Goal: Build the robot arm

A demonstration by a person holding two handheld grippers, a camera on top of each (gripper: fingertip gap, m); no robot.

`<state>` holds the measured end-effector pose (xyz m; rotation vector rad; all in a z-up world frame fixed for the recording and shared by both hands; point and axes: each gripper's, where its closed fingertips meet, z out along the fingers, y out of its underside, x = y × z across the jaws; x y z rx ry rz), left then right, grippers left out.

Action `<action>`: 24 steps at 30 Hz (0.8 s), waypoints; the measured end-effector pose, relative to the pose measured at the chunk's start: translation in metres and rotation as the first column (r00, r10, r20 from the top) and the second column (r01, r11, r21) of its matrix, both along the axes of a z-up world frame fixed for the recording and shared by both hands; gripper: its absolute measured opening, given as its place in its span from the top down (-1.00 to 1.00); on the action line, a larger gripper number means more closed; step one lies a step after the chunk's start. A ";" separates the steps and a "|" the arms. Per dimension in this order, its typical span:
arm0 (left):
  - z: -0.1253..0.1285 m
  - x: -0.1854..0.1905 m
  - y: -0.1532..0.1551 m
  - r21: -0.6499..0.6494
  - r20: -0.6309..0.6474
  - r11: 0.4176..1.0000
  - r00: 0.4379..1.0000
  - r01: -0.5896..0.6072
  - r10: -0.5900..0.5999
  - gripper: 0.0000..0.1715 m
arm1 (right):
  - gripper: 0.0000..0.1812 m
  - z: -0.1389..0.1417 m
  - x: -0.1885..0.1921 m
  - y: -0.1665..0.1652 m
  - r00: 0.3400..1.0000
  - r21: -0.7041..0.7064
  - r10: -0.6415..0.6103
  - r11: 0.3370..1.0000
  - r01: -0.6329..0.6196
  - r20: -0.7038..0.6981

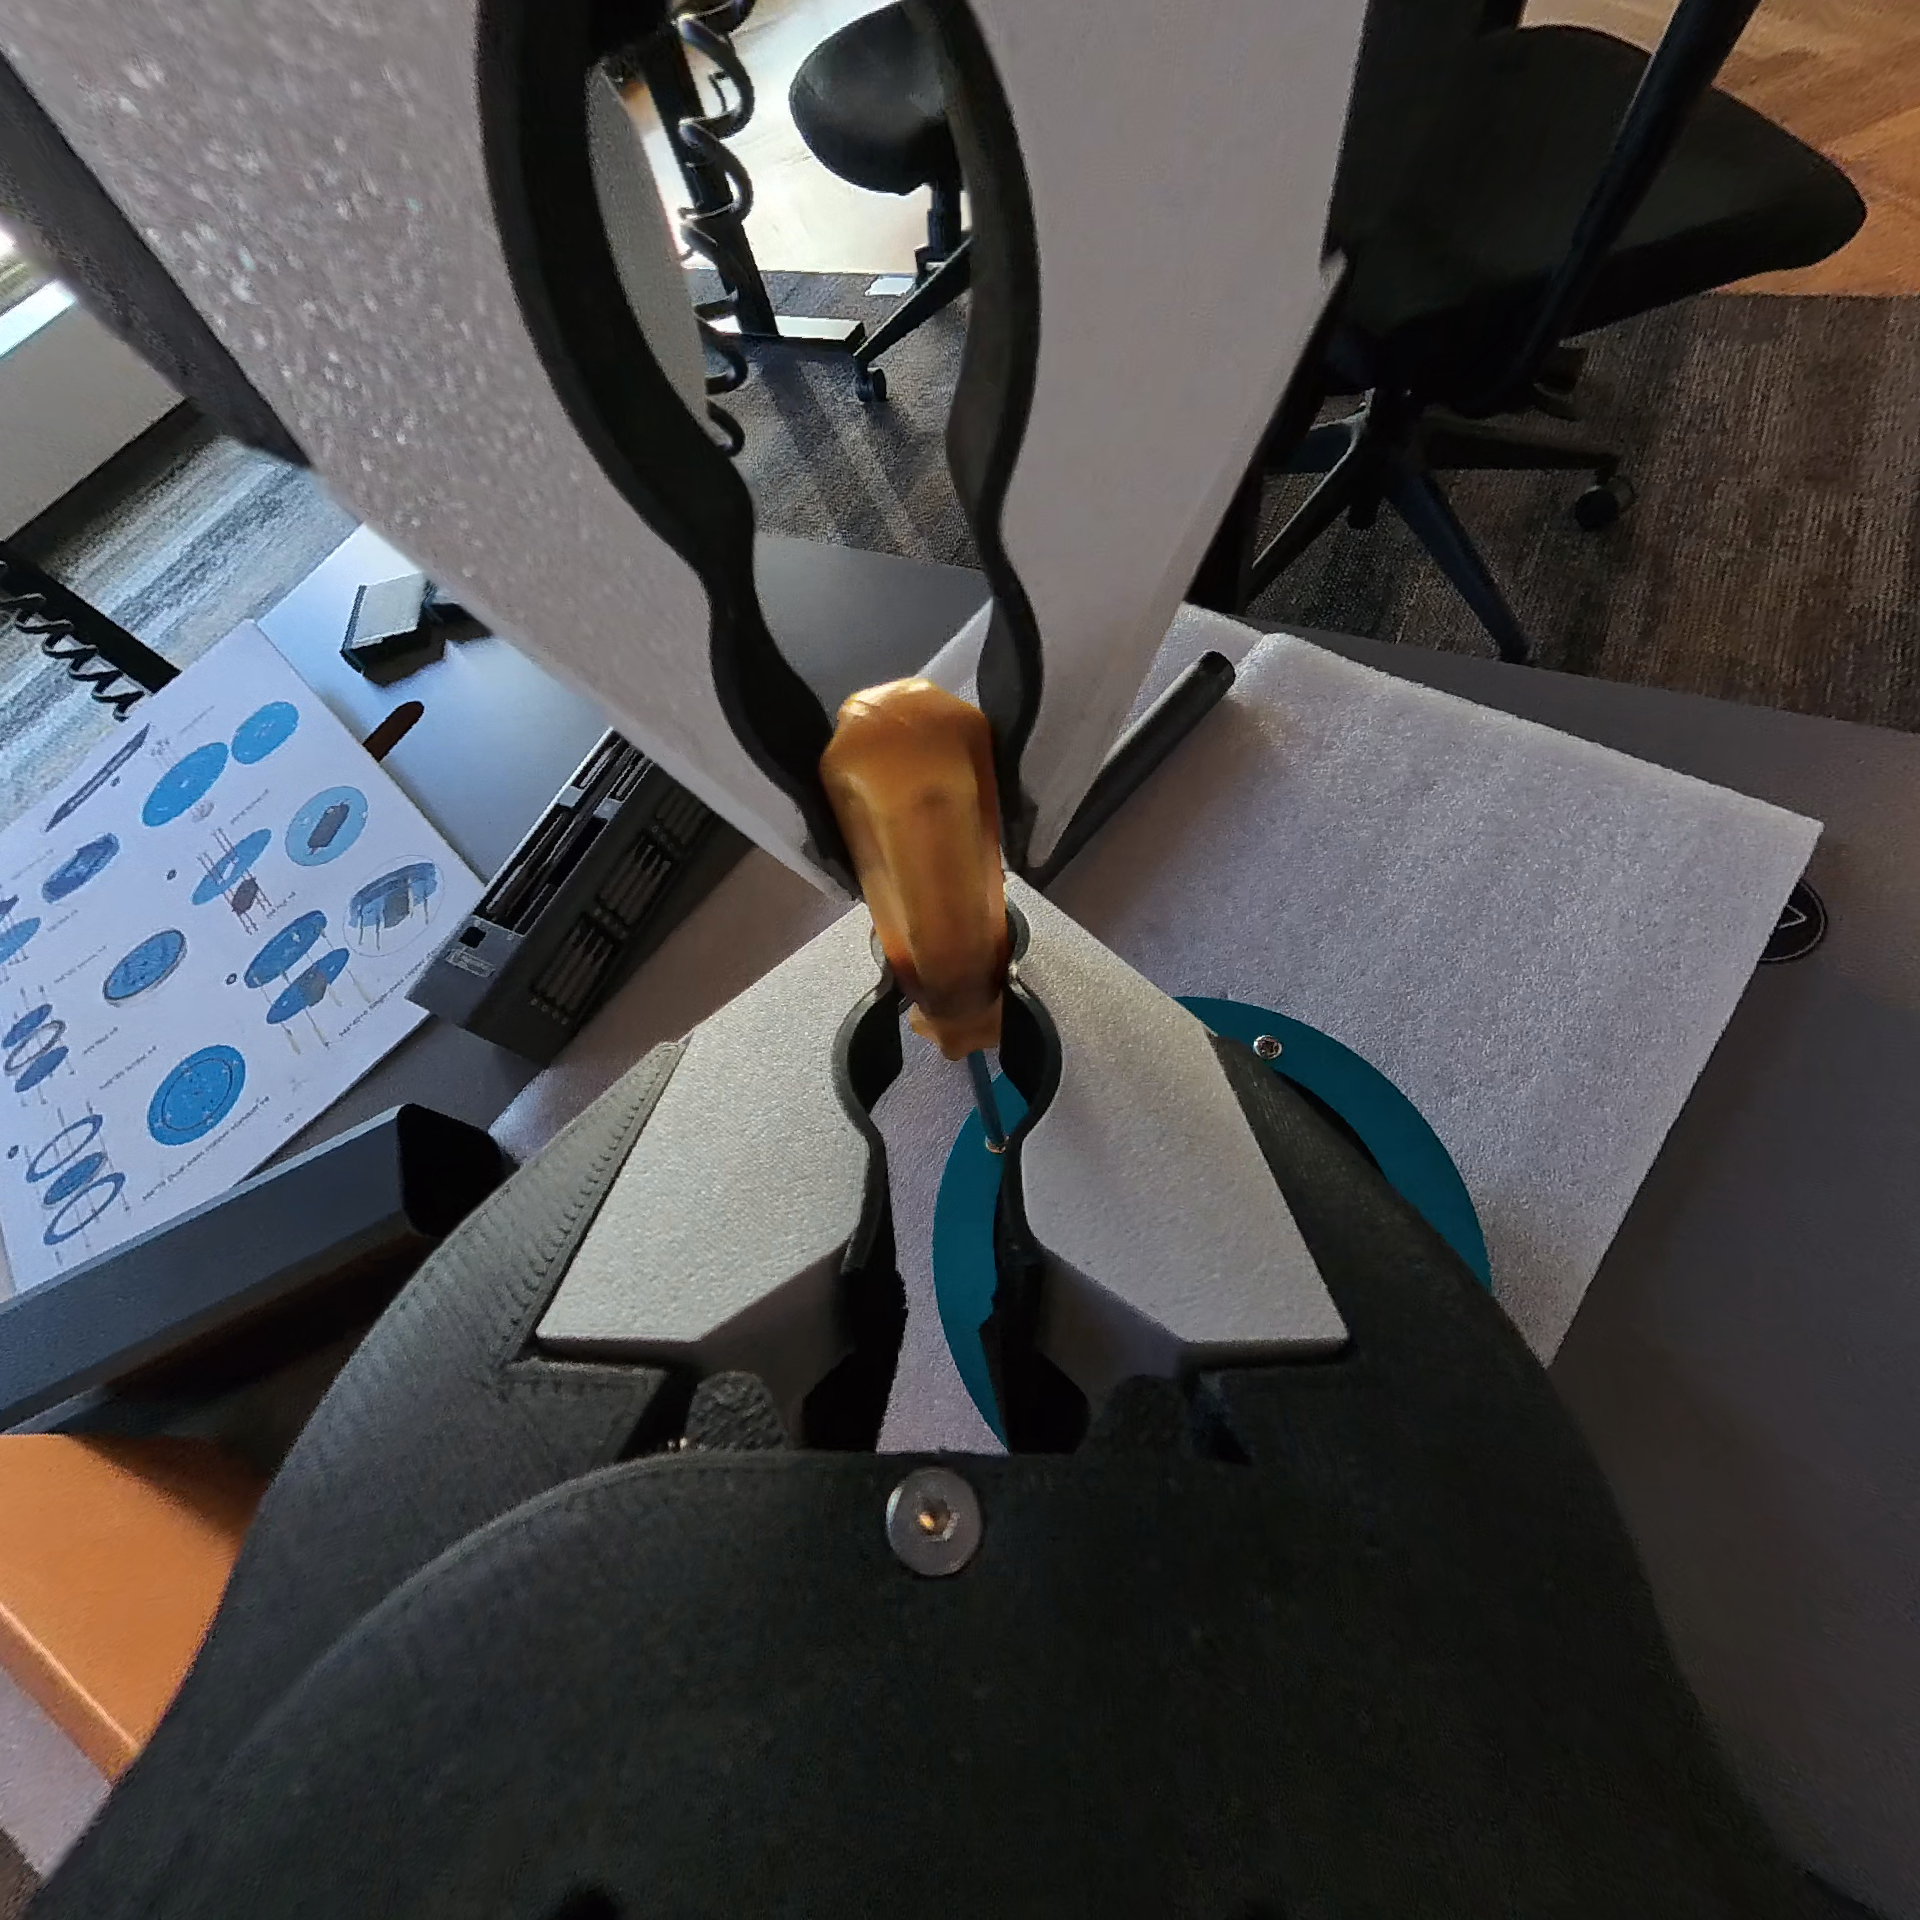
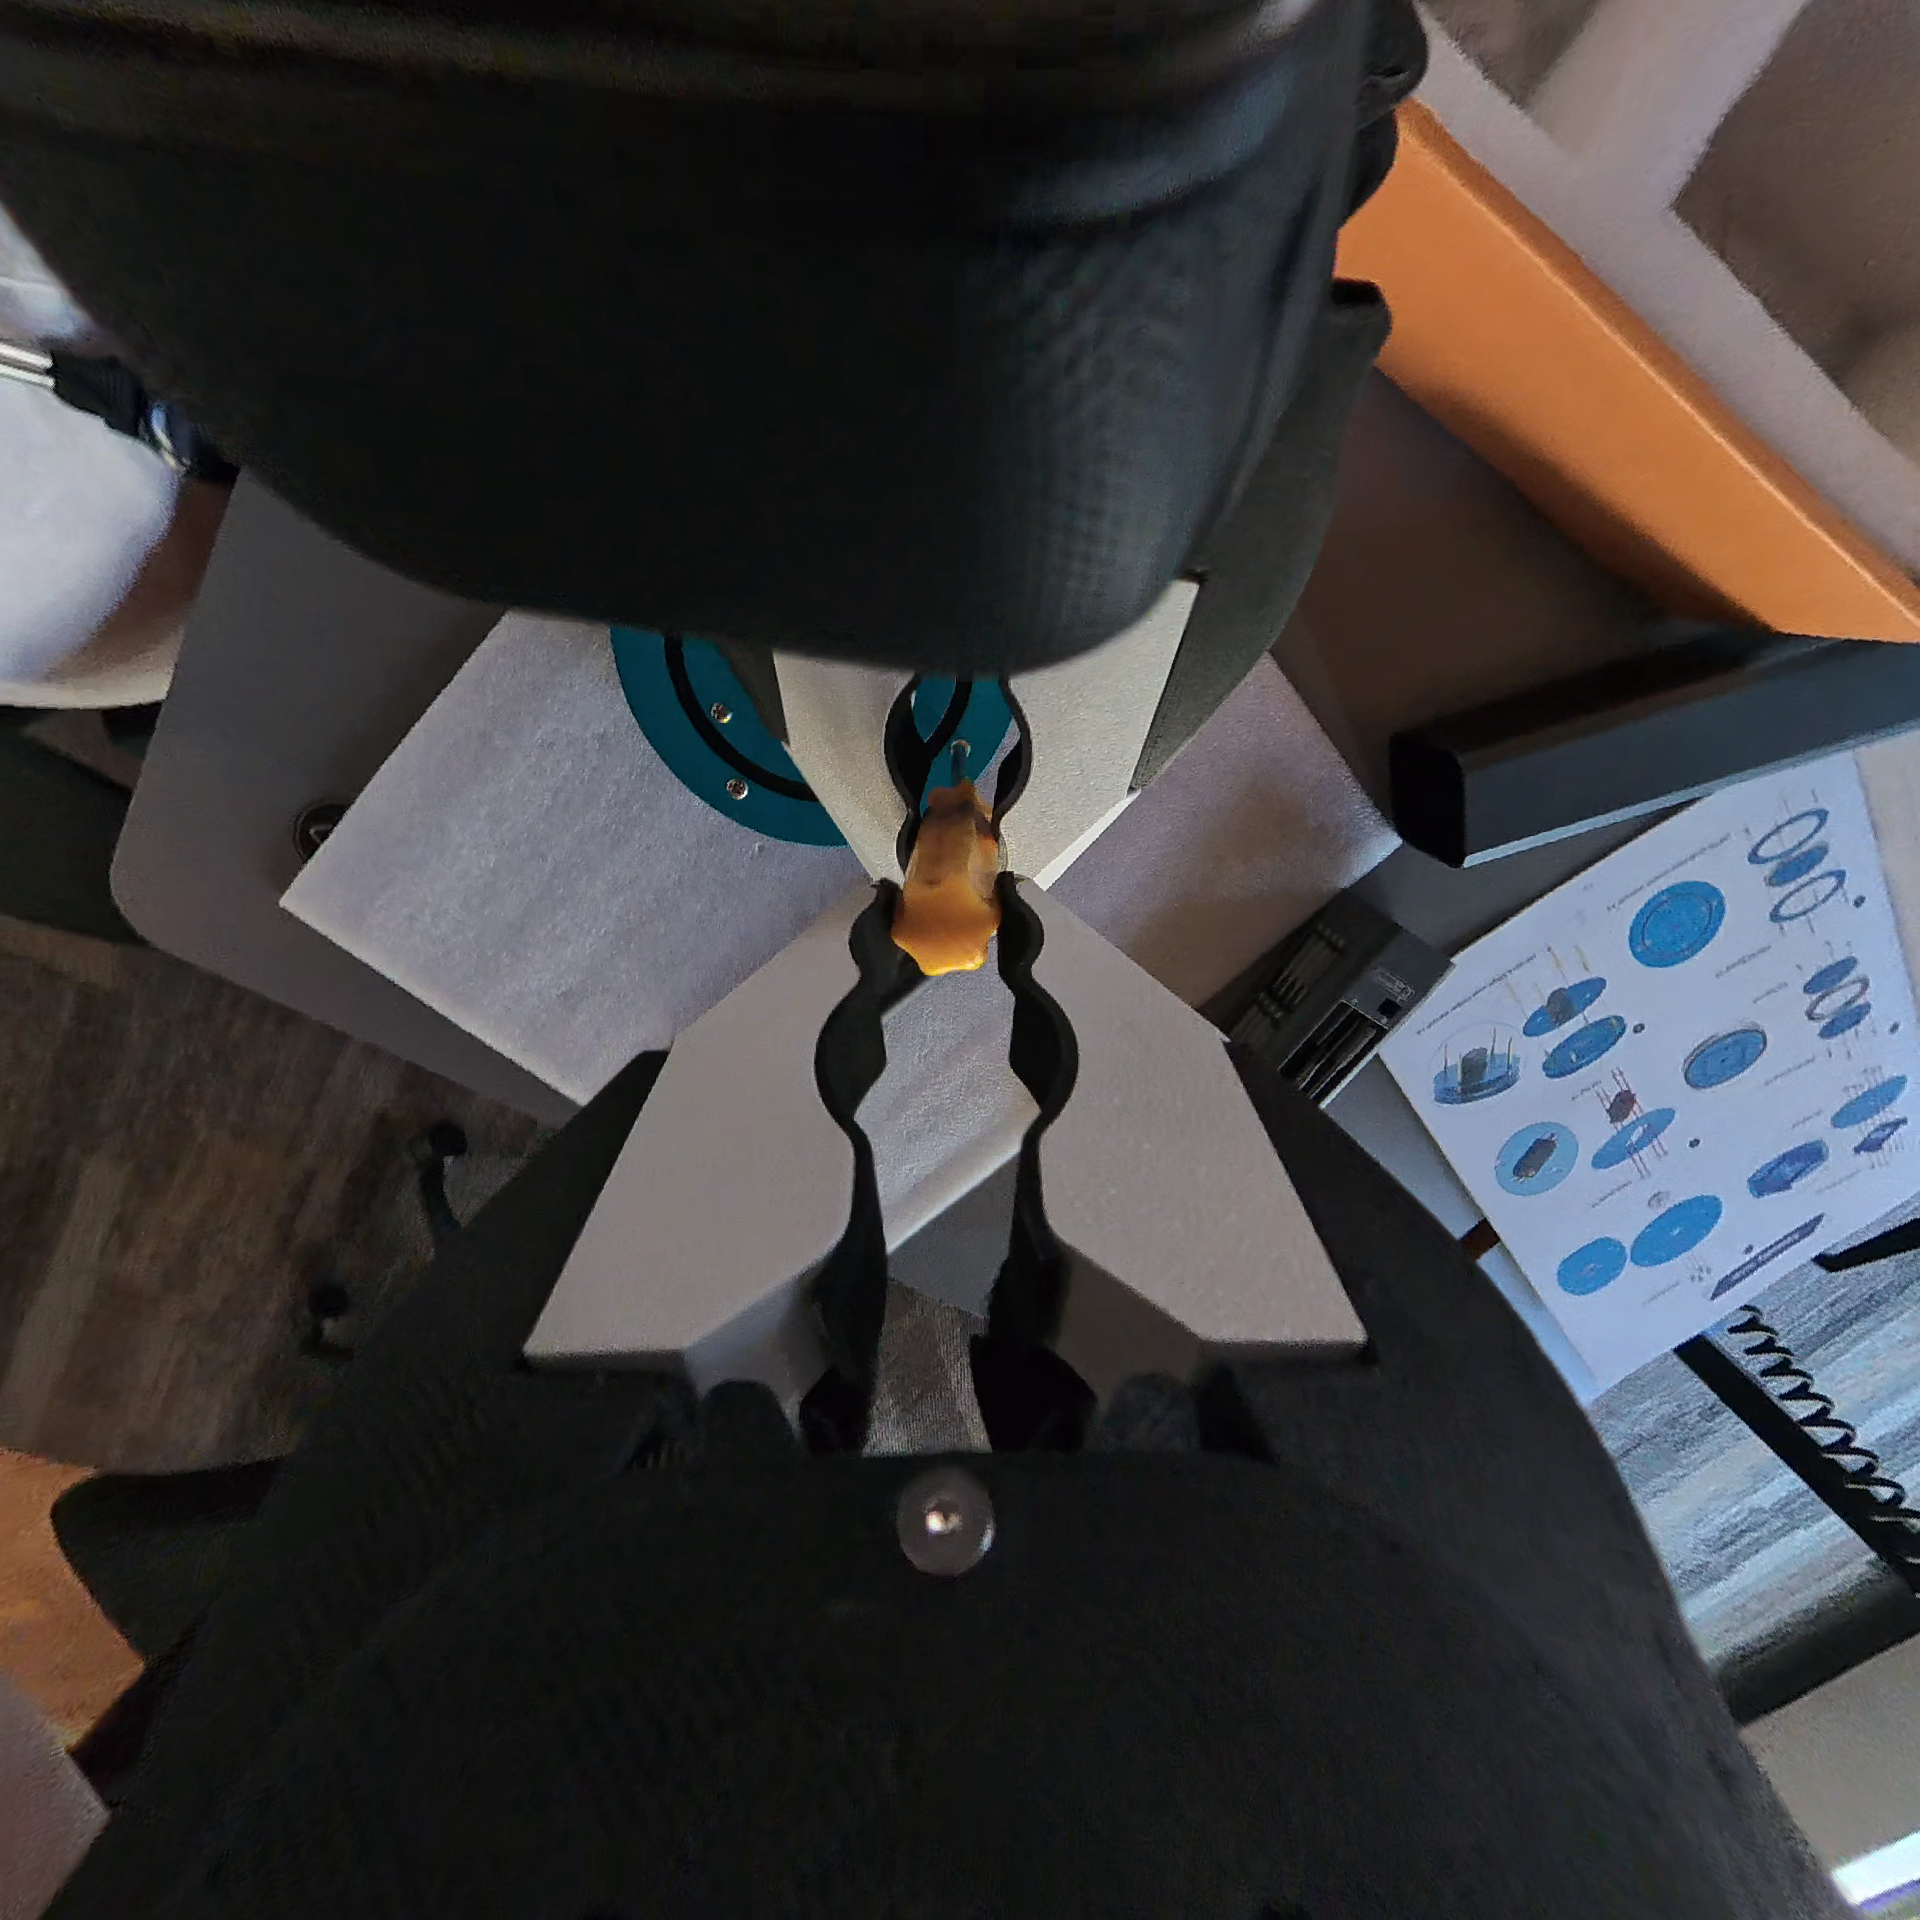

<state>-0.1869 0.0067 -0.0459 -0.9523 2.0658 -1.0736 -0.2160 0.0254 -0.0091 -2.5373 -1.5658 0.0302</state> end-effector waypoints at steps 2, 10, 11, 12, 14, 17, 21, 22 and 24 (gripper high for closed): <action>0.000 -0.001 0.000 -0.004 -0.003 1.000 1.000 -0.008 0.008 0.87 | 0.80 -0.001 -0.001 -0.002 1.000 -0.045 0.002 0.999 -0.001 0.014; 0.000 -0.002 0.008 -0.102 -0.041 0.994 0.998 -0.045 0.041 0.87 | 0.81 -0.003 -0.003 0.010 0.925 -0.051 -0.373 0.927 0.370 -0.069; 0.000 -0.002 0.007 -0.103 -0.040 0.994 0.999 -0.040 0.036 0.87 | 0.81 -0.003 -0.003 0.009 0.925 -0.045 -0.373 0.928 0.371 -0.068; 0.000 -0.002 0.006 -0.085 -0.033 0.996 0.999 -0.035 0.032 0.88 | 0.80 -0.003 -0.003 0.007 0.932 -0.041 -0.358 0.934 0.356 -0.065; 0.000 -0.002 0.004 -0.048 -0.022 0.998 0.999 -0.030 0.029 0.88 | 0.80 -0.003 -0.003 0.003 0.959 -0.027 -0.277 0.961 0.276 -0.053; 0.000 0.000 0.001 -0.034 -0.018 0.999 1.000 -0.023 0.022 0.88 | 0.78 -0.001 0.000 0.001 0.973 -0.002 -0.225 0.974 0.225 -0.050; 0.000 0.000 0.001 -0.039 -0.014 0.999 1.000 -0.019 0.018 0.88 | 0.76 0.002 0.001 0.003 0.979 0.021 -0.197 0.980 0.199 -0.057; 0.000 0.000 0.001 -0.038 -0.012 0.999 1.000 -0.018 0.018 0.88 | 0.74 0.003 0.001 0.003 0.979 0.026 -0.198 0.980 0.199 -0.055; 0.000 0.000 0.002 -0.041 -0.014 0.999 1.000 -0.020 0.019 0.88 | 0.74 0.003 0.001 0.005 0.977 0.026 -0.206 0.978 0.208 -0.060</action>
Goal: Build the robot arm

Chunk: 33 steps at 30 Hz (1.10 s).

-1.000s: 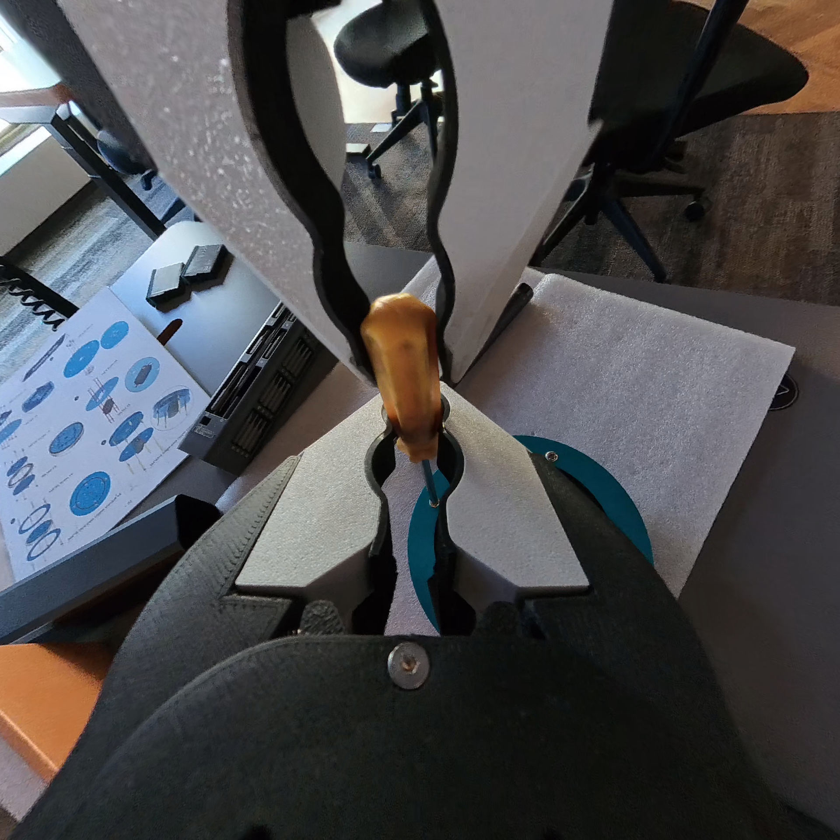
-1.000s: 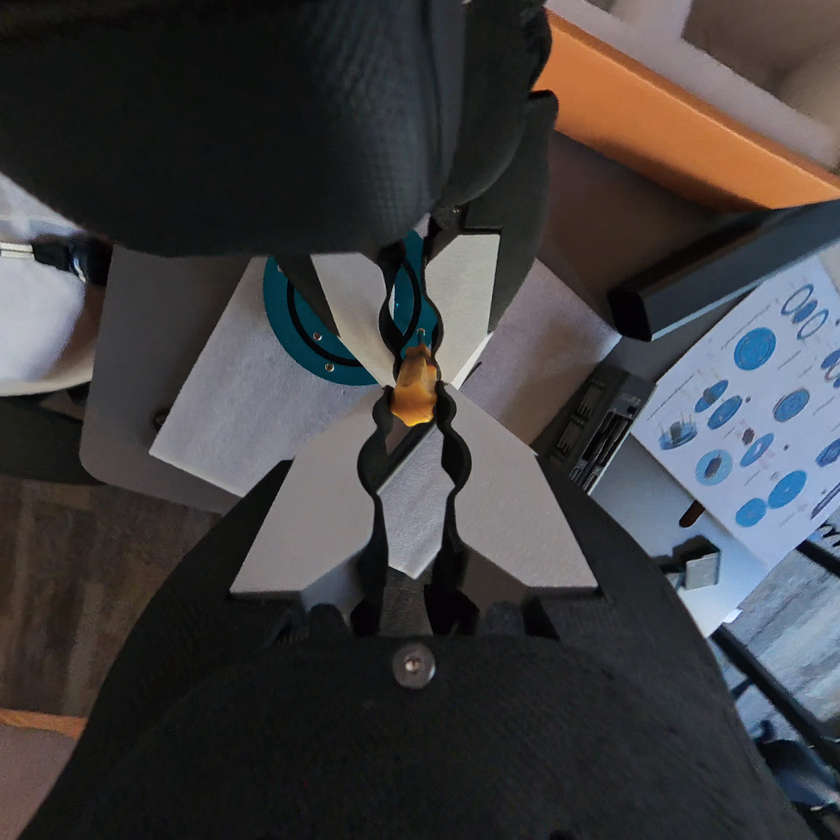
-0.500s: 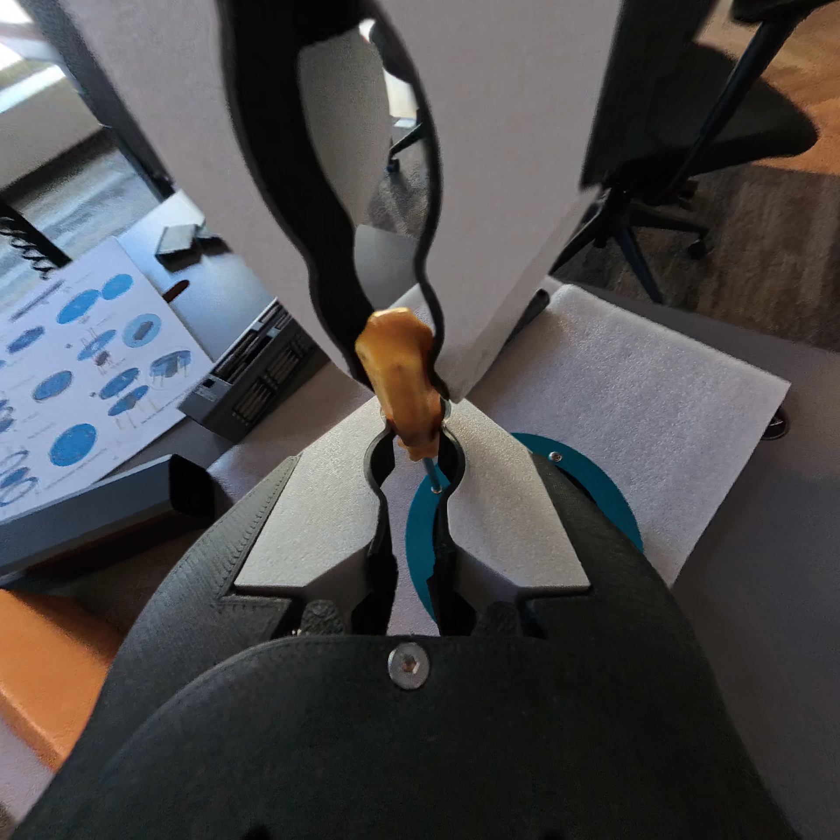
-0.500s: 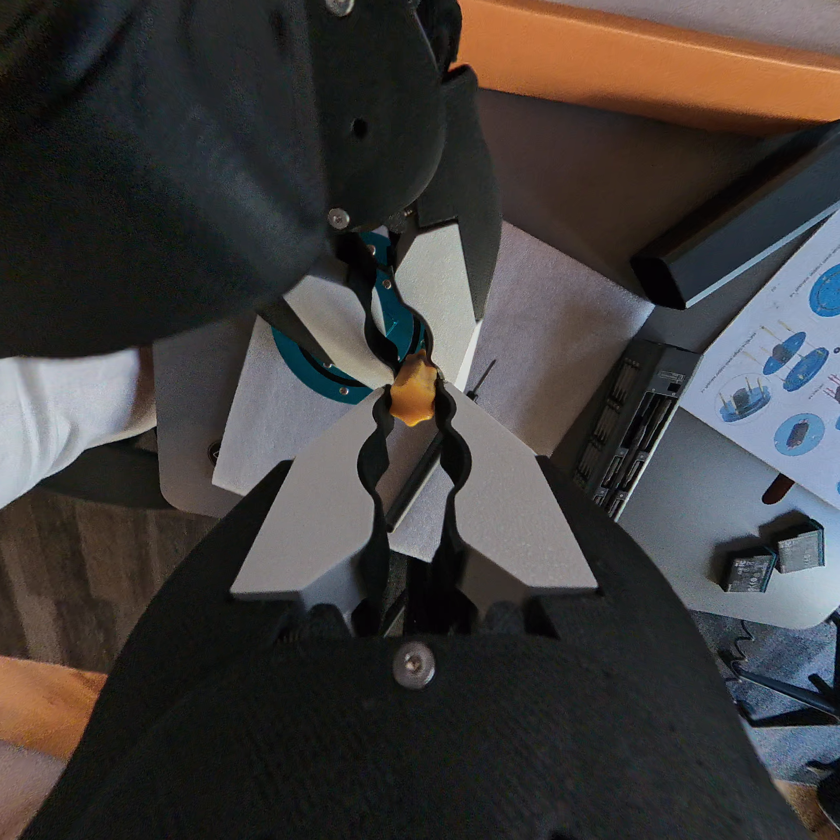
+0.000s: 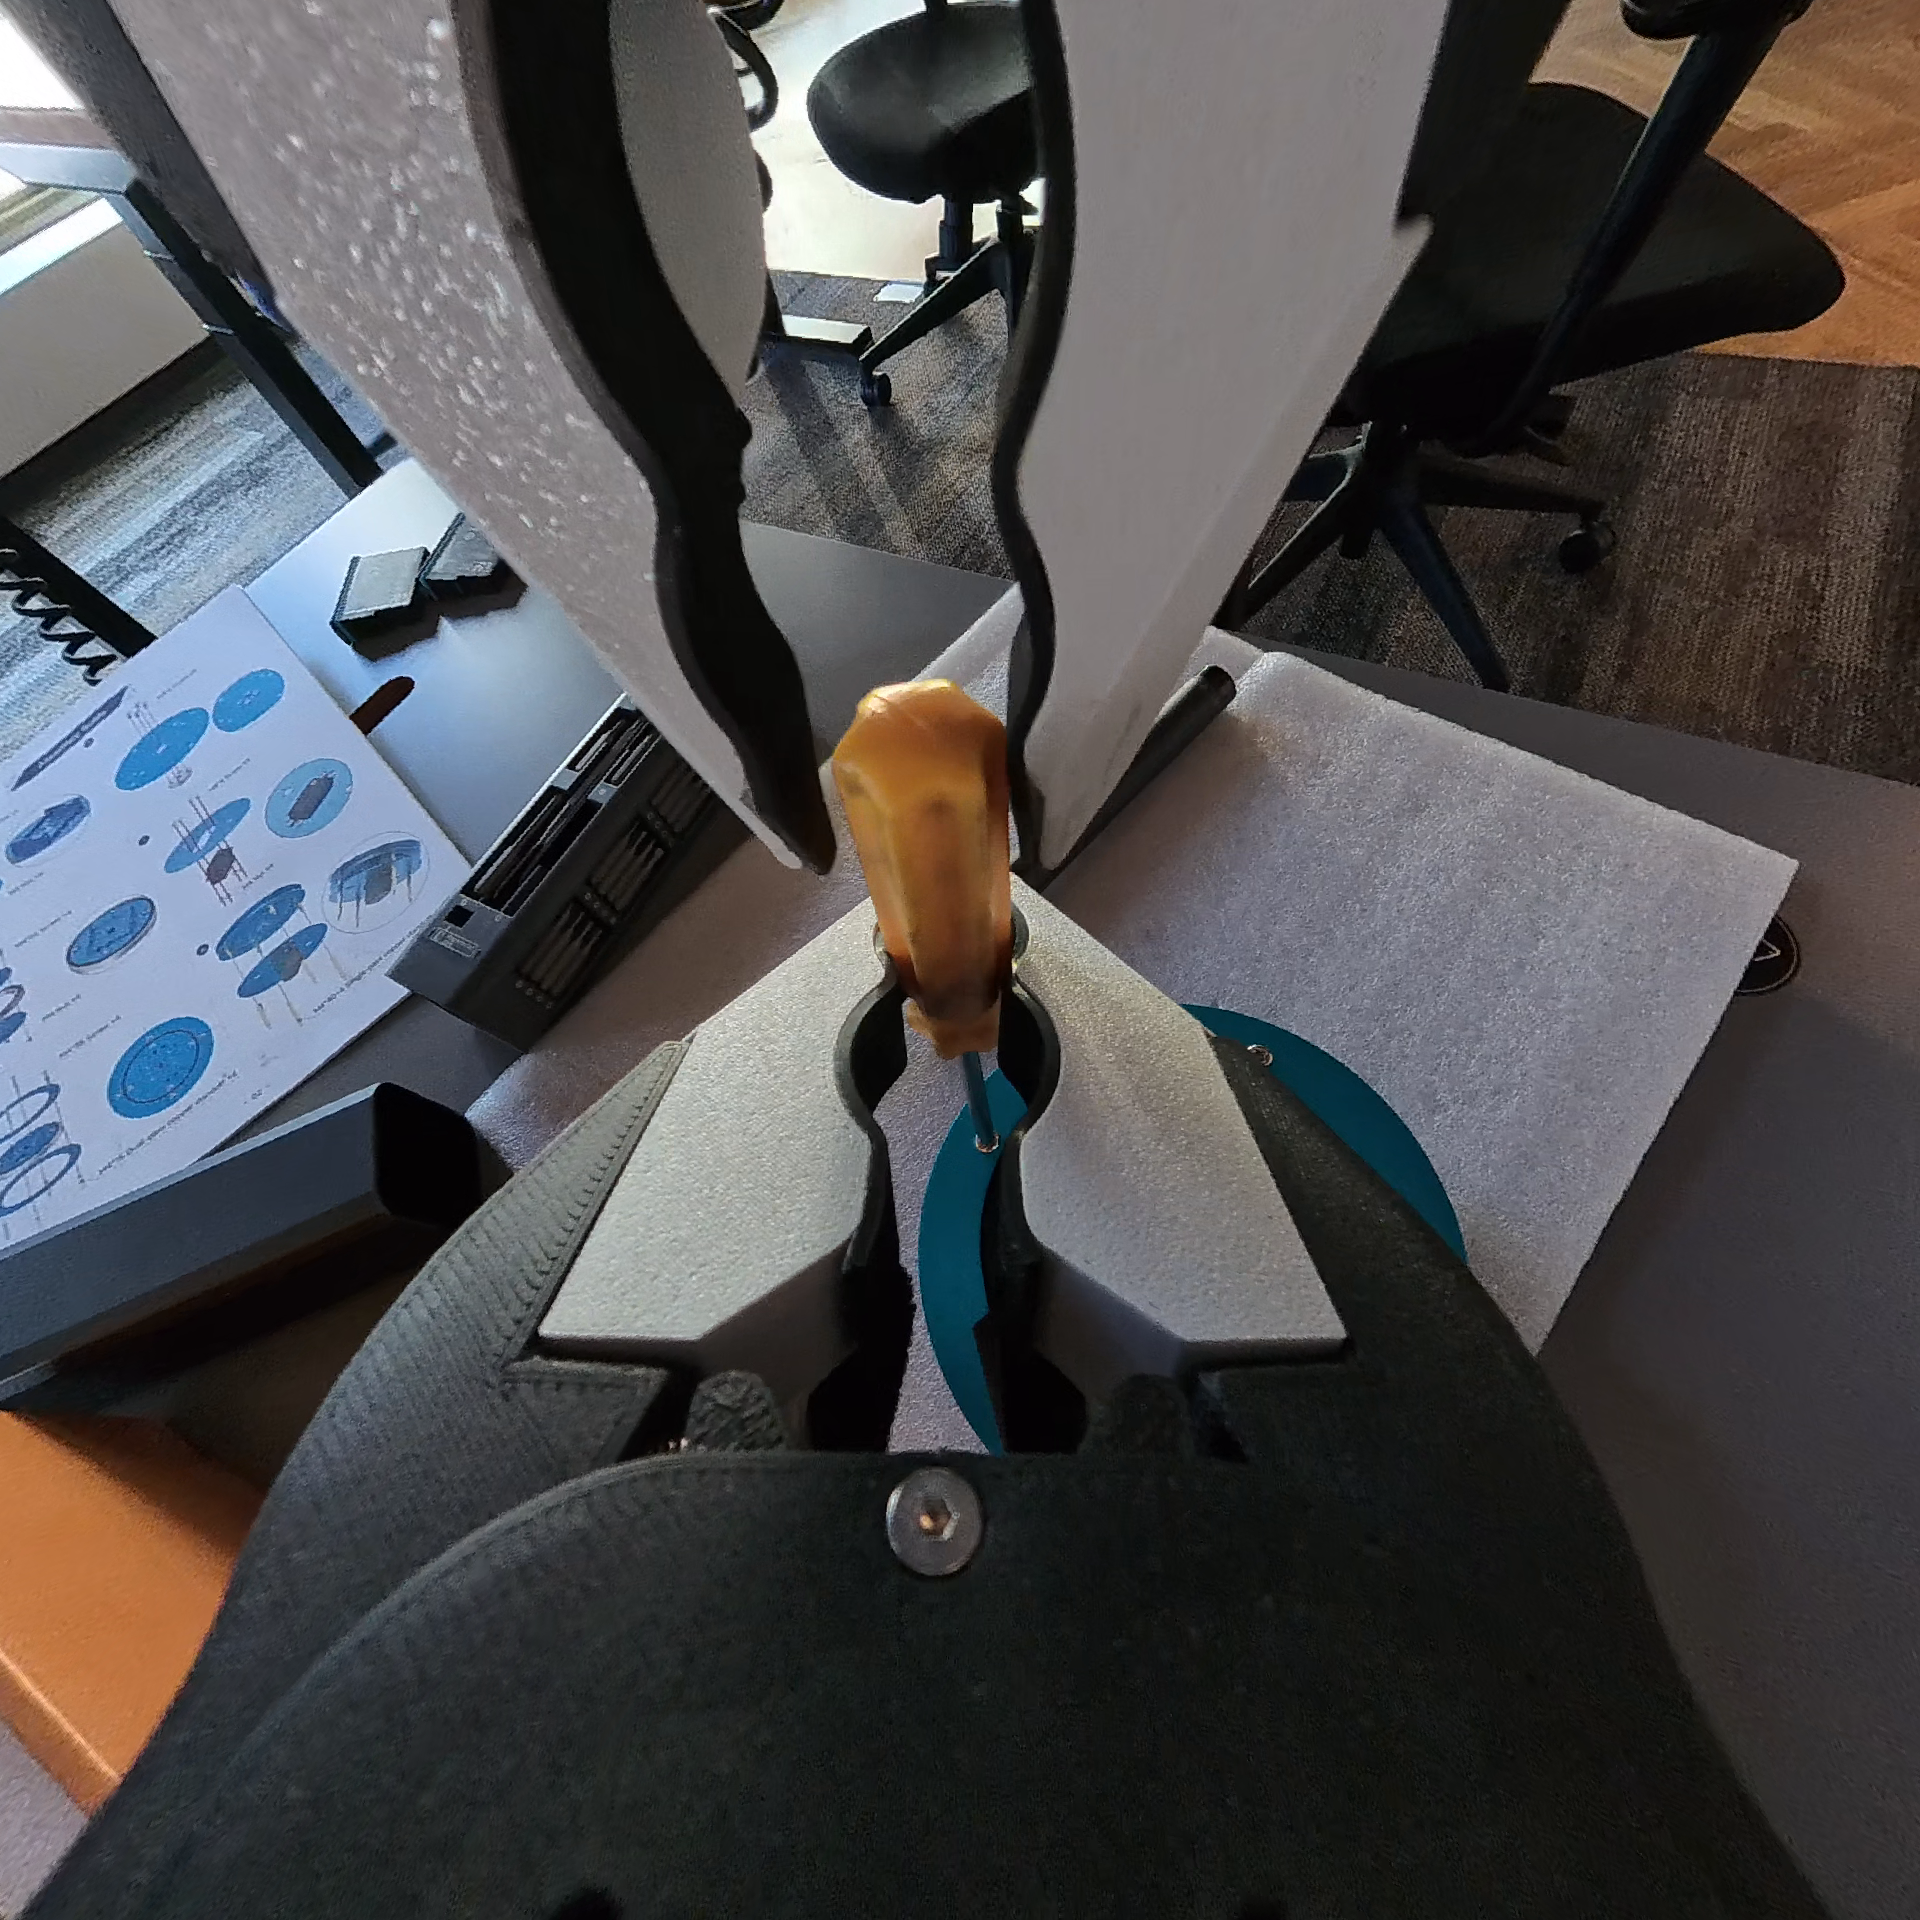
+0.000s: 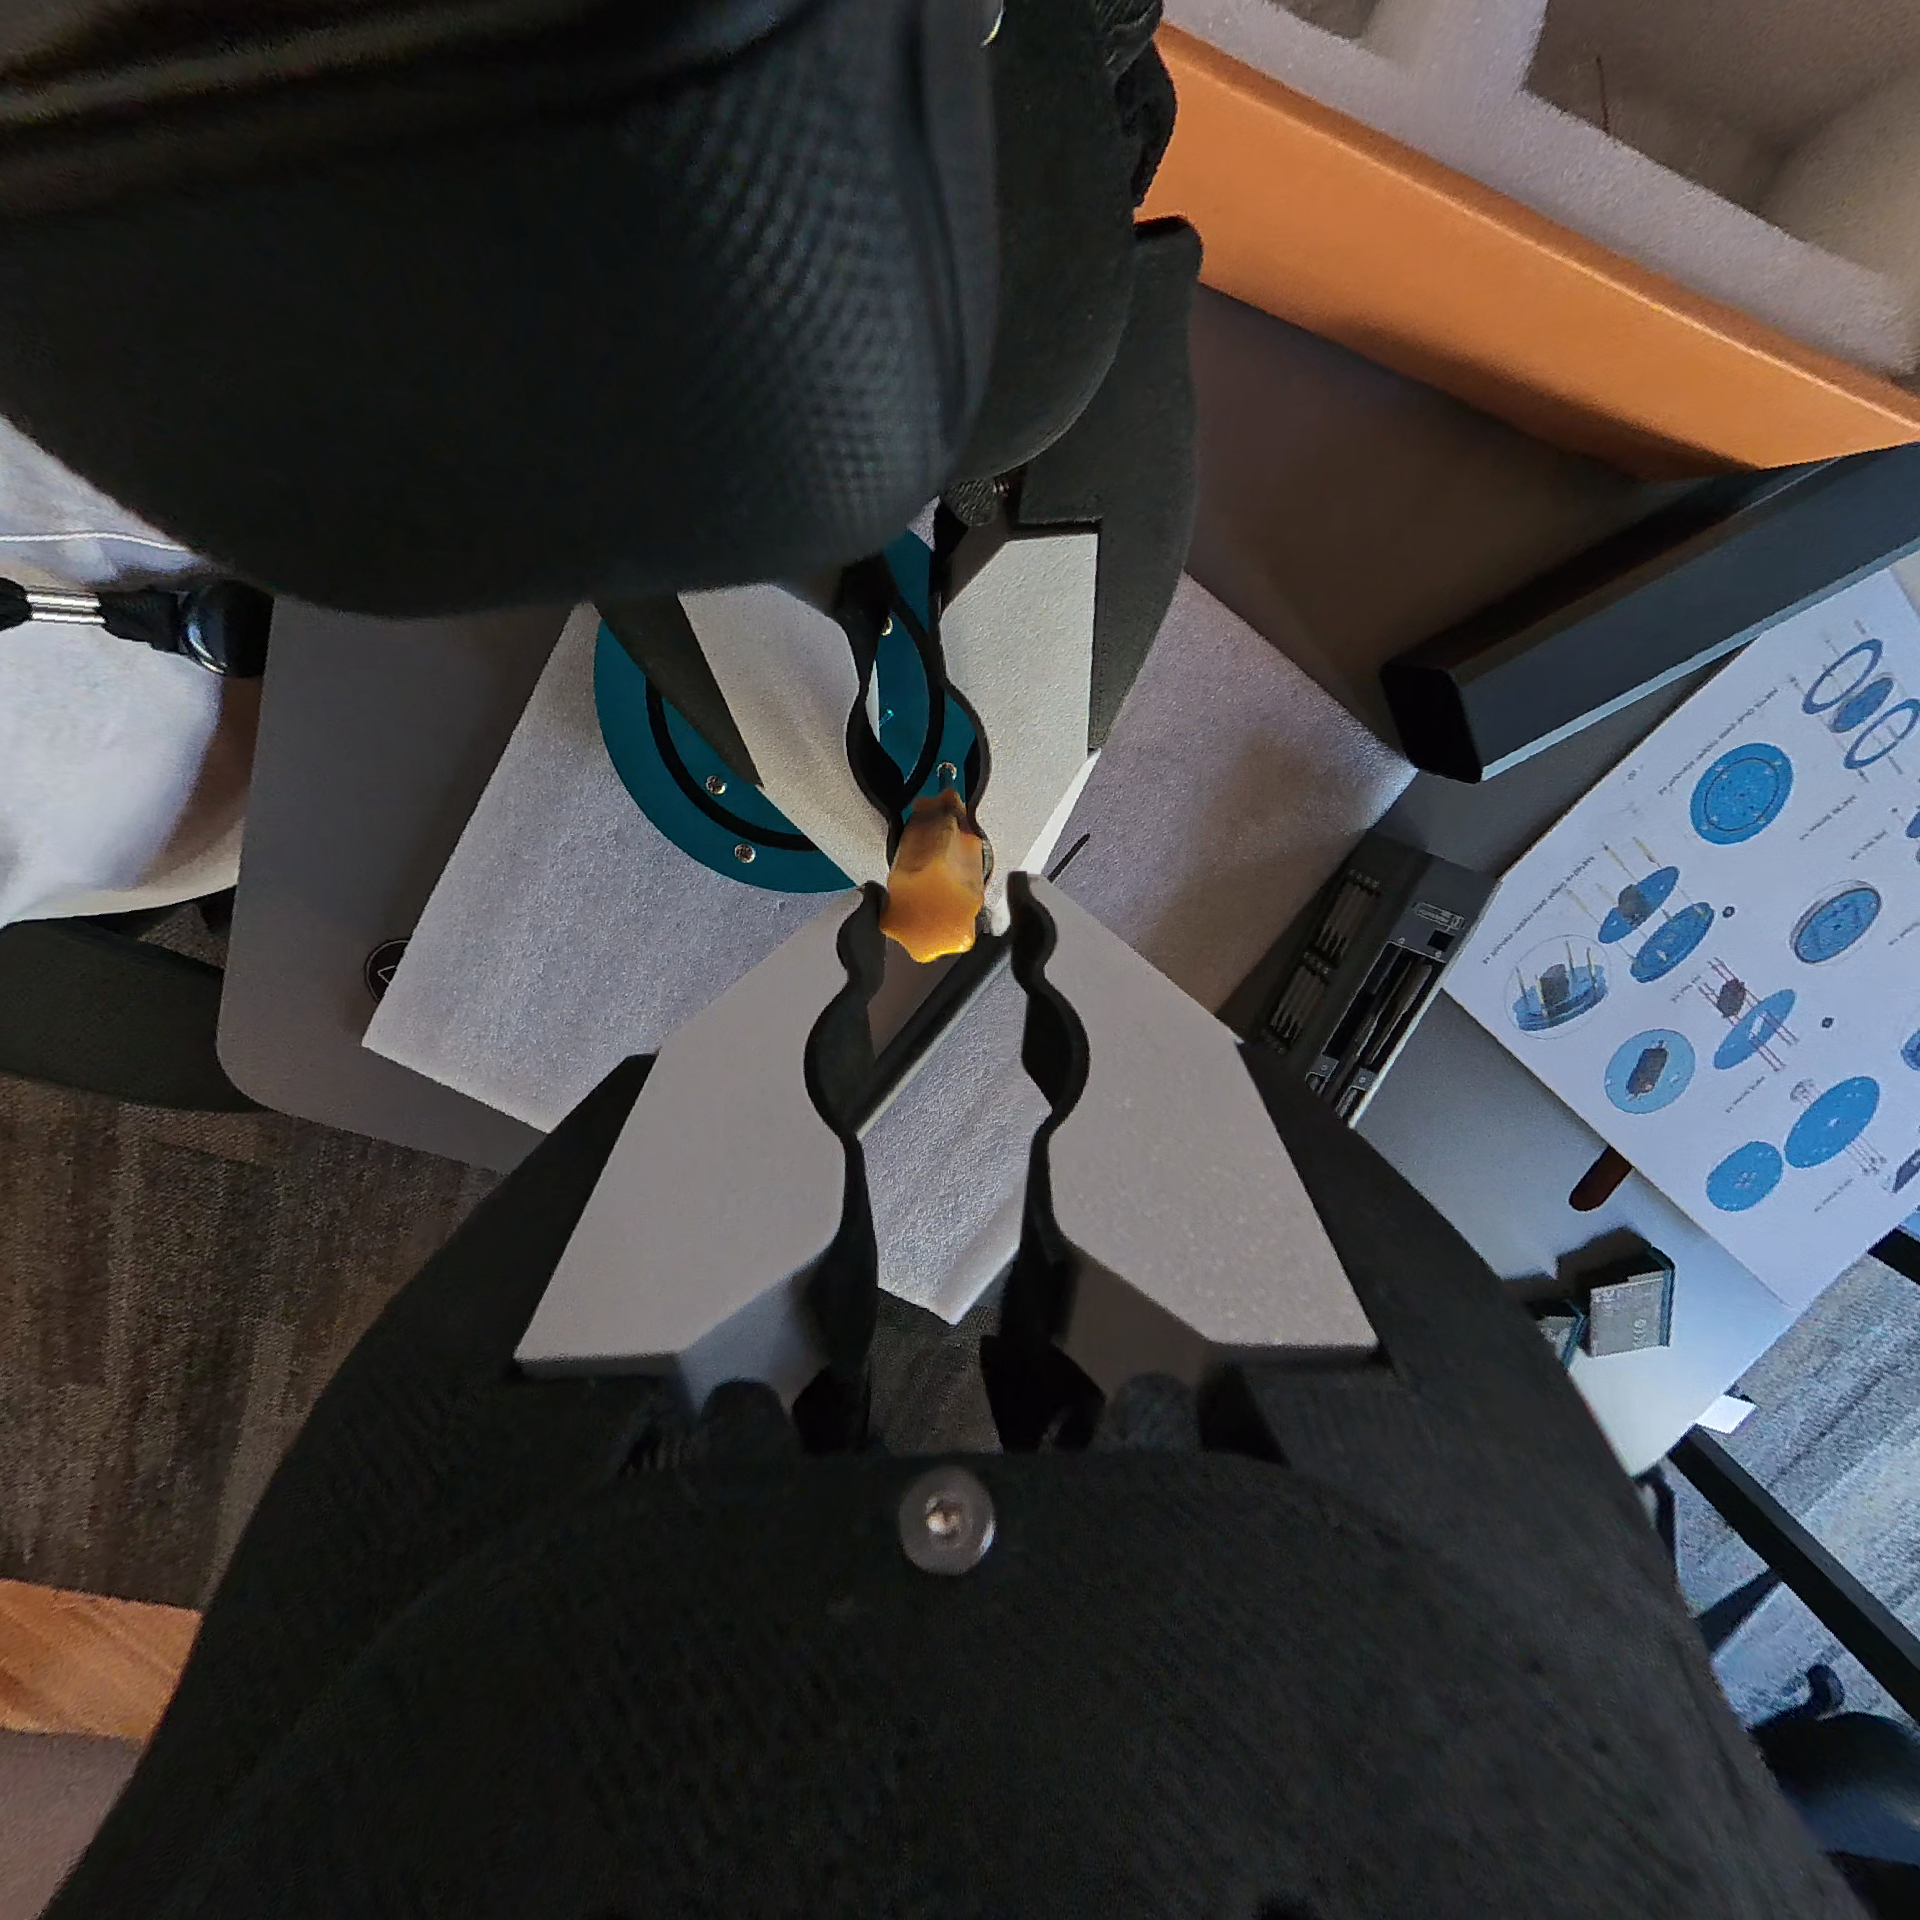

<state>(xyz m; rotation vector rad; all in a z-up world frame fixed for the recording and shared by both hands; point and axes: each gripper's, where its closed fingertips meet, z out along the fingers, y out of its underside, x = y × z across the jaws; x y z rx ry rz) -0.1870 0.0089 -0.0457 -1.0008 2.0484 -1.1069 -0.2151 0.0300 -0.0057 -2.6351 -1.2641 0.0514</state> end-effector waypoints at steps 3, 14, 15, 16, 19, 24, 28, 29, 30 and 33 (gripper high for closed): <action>0.000 0.000 0.002 -0.012 -0.005 1.000 1.000 -0.003 0.002 0.88 | 0.81 -0.003 -0.003 0.002 0.998 -0.013 -0.044 0.999 0.044 -0.034; 0.001 0.000 0.005 -0.047 0.009 0.999 1.000 -0.026 0.026 0.87 | 0.82 -0.004 -0.004 0.007 0.986 0.048 -0.137 0.989 0.141 -0.091; 0.001 0.000 0.005 -0.053 0.004 0.998 1.000 -0.029 0.030 0.87 | 0.82 -0.004 -0.003 0.007 0.981 0.044 -0.170 0.984 0.175 -0.094; 0.001 0.000 0.006 -0.058 0.001 0.998 0.999 -0.033 0.033 0.87 | 0.81 -0.004 -0.002 0.007 0.969 0.037 -0.223 0.973 0.228 -0.104; 0.001 0.002 0.008 -0.051 0.004 0.997 0.999 -0.050 0.050 0.87 | 0.81 -0.004 0.000 0.009 0.915 0.046 -0.376 0.921 0.386 -0.145; 0.002 0.002 0.005 -0.050 0.007 0.998 0.999 -0.035 0.035 0.88 | 0.81 -0.003 0.000 0.007 0.898 0.104 -0.412 0.897 0.430 -0.153; 0.002 0.001 0.003 -0.031 0.016 0.999 0.999 -0.030 0.031 0.88 | 0.81 -0.004 0.000 0.003 0.915 0.098 -0.384 0.913 0.396 -0.125; 0.002 0.001 0.003 -0.029 0.016 0.999 0.999 -0.030 0.031 0.88 | 0.81 -0.004 0.001 0.003 0.911 0.097 -0.394 0.909 0.406 -0.122; 0.002 0.002 0.003 -0.029 0.016 0.999 0.999 -0.030 0.031 0.88 | 0.81 -0.004 0.001 0.003 0.898 0.095 -0.422 0.896 0.434 -0.124; 0.001 0.002 0.004 -0.028 0.014 0.999 0.999 -0.033 0.033 0.88 | 0.80 -0.005 0.002 0.002 0.827 0.085 -0.542 0.826 0.557 -0.146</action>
